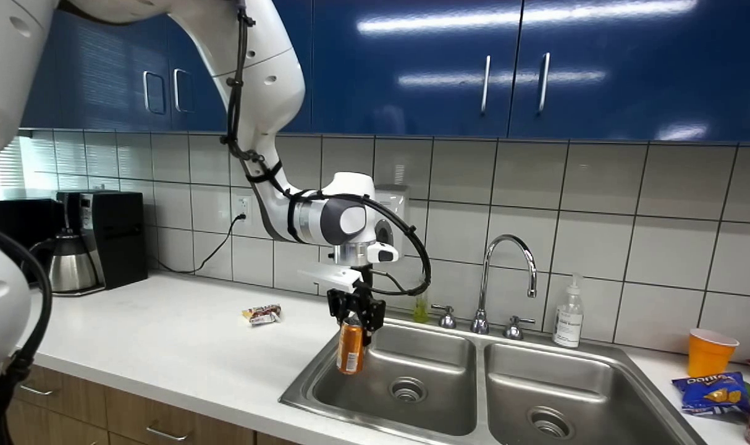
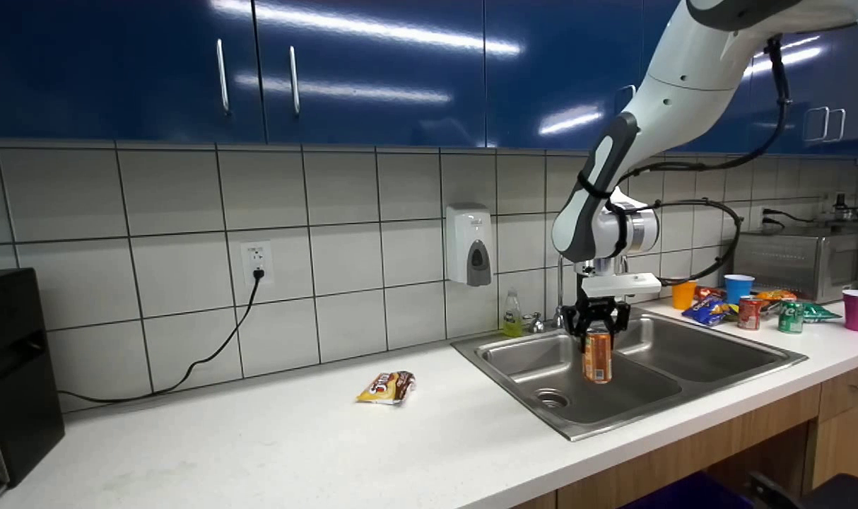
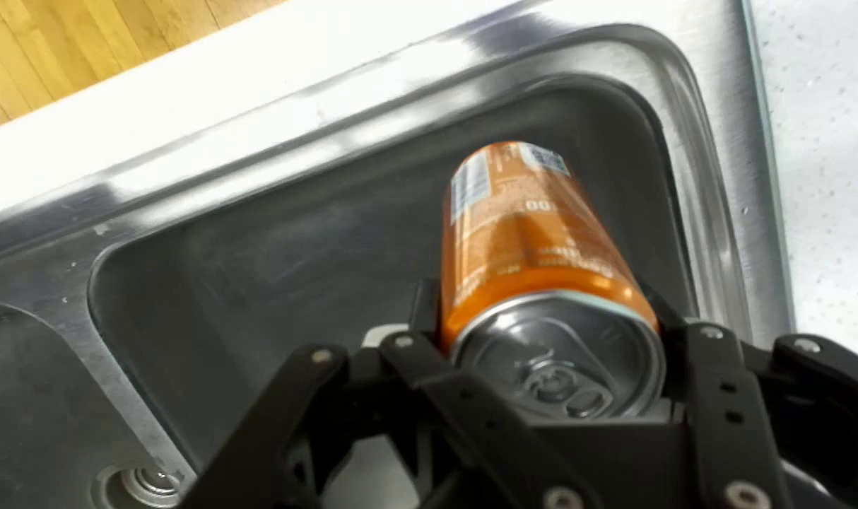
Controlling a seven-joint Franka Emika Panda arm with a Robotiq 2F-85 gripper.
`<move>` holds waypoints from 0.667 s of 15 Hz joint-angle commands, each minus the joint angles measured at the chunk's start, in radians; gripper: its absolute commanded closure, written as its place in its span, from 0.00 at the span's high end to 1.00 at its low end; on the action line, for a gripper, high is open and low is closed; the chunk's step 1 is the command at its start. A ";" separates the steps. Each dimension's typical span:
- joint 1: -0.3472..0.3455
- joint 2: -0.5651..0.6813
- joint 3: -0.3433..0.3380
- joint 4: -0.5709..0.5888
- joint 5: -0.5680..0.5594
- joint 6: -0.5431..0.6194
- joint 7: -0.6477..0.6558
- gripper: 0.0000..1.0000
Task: Remove the red can from the sink and place it on the counter.
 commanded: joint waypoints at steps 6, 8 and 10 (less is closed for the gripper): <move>0.070 -0.081 0.087 -0.071 -0.024 0.007 -0.007 0.38; 0.090 -0.066 0.111 -0.063 -0.021 0.014 -0.009 0.38; 0.108 -0.051 0.131 -0.052 -0.024 0.018 -0.008 0.38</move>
